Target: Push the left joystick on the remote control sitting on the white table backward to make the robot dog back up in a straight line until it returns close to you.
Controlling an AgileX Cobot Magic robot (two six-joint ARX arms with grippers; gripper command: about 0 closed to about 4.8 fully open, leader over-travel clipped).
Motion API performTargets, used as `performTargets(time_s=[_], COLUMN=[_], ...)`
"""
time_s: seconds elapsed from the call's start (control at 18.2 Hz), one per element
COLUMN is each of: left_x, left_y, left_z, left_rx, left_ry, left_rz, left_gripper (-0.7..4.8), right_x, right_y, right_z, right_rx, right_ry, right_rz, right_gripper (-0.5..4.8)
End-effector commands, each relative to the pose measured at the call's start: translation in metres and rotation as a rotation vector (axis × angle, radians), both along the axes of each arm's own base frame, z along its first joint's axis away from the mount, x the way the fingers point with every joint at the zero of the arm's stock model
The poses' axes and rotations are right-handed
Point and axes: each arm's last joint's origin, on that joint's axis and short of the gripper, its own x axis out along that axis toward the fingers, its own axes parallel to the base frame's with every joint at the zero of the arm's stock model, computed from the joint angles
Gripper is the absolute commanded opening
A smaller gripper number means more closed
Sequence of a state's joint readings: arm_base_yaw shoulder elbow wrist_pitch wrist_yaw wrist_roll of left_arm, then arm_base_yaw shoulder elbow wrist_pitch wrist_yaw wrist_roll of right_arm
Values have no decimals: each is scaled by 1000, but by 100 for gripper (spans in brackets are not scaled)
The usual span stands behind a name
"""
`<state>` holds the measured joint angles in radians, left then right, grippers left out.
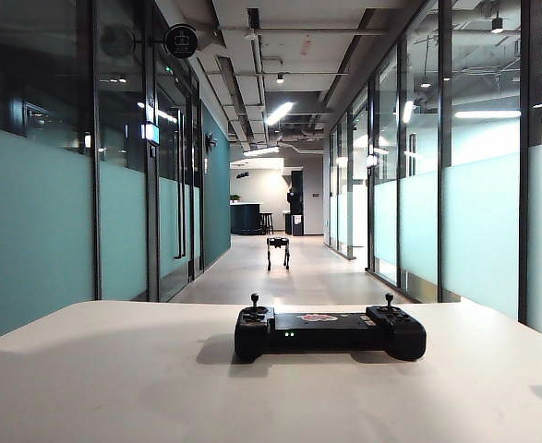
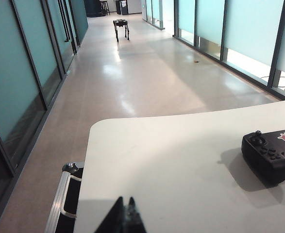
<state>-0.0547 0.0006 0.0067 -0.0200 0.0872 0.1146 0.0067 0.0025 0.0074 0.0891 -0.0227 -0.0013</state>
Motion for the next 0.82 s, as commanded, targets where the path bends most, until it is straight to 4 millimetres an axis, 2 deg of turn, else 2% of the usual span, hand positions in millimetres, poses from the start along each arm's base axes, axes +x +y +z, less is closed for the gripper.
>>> performTargets(time_s=[0.05, 0.44, 0.82], left_x=[0, 0, -4], left_y=[0, 0, 0], left_z=[1, 4, 28], left_rx=[-4, -63, -124], left_ry=[-10, -25, -80], left_rz=[-6, -3, -6], left_gripper=[-5, -5, -5], right_x=[0, 0, -9], right_y=[0, 0, 0], right_z=[-1, 1, 34], right_rx=[1, 1, -37], right_ry=[-8, -18, -61], right_rz=[0, -1, -6], right_gripper=[-6, -6, -6])
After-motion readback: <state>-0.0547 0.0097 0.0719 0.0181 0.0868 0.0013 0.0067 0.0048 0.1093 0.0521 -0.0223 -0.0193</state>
